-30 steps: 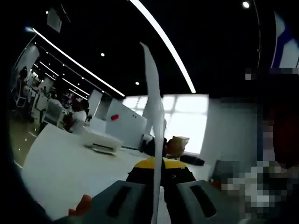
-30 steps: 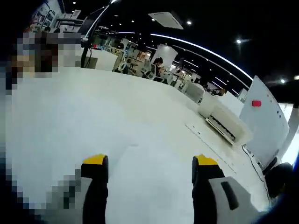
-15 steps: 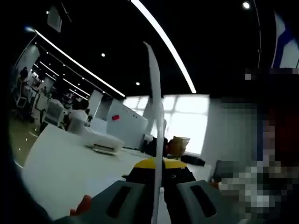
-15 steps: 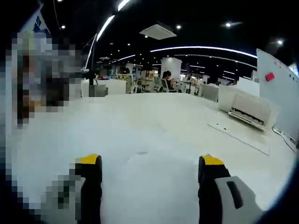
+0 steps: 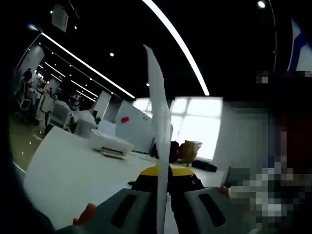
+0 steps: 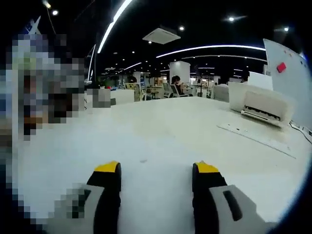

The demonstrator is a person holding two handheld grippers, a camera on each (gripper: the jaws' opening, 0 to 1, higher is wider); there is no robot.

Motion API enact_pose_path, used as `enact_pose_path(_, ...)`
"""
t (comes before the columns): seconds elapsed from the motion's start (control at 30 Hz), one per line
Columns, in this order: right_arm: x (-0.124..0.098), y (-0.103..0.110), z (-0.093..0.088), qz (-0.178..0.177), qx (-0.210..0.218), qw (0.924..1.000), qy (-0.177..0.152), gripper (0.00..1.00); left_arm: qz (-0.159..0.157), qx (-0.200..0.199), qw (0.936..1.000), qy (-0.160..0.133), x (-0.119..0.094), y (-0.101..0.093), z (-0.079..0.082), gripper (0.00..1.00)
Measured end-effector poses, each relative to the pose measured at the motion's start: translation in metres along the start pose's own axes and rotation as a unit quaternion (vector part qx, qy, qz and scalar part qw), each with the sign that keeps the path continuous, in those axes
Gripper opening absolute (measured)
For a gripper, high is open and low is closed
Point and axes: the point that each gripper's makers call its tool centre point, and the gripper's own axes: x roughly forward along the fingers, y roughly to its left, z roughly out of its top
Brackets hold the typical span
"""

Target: Organize the stack of printing papers by aligning and flattening the scattered papers on the table

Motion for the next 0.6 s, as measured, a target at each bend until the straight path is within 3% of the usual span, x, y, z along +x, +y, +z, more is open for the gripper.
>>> enact_pose_path(0.1, -0.001, 0.001, 0.000, 0.000, -0.001, 1.0000, 0.000, 0.31, -0.001, 0.001, 1.0000, 0.000, 0.000, 0.000, 0.000, 0.06)
enact_pose_path(0.37, 0.002, -0.009, 0.002, -0.014, 0.005, 0.9999, 0.003, 0.00, 0.004, 0.002, 1.0000, 0.001, -0.001, -0.004, -0.004, 0.06)
enact_pose_path(0.5, 0.001, -0.009, 0.002, -0.021, 0.002, 0.9997, 0.012, 0.00, 0.003, 0.002, 1.0000, 0.000, -0.001, -0.005, -0.004, 0.06)
enact_pose_path(0.53, -0.001, -0.014, 0.000, -0.043, 0.031, 0.9982, 0.028, 0.00, 0.003, 0.002, 1.0000, 0.001, -0.001, -0.005, -0.004, 0.06)
enact_pose_path(0.57, -0.006, -0.017, -0.001, -0.053, 0.036, 0.9971, 0.039, 0.02, 0.002, 0.003, 1.0000, -0.001, -0.001, -0.006, -0.003, 0.06)
enact_pose_path(0.6, -0.016, -0.017, 0.005, -0.047, 0.027, 0.9979, 0.036, 0.13, 0.001, 0.004, 1.0000, -0.002, -0.001, -0.006, -0.001, 0.06)
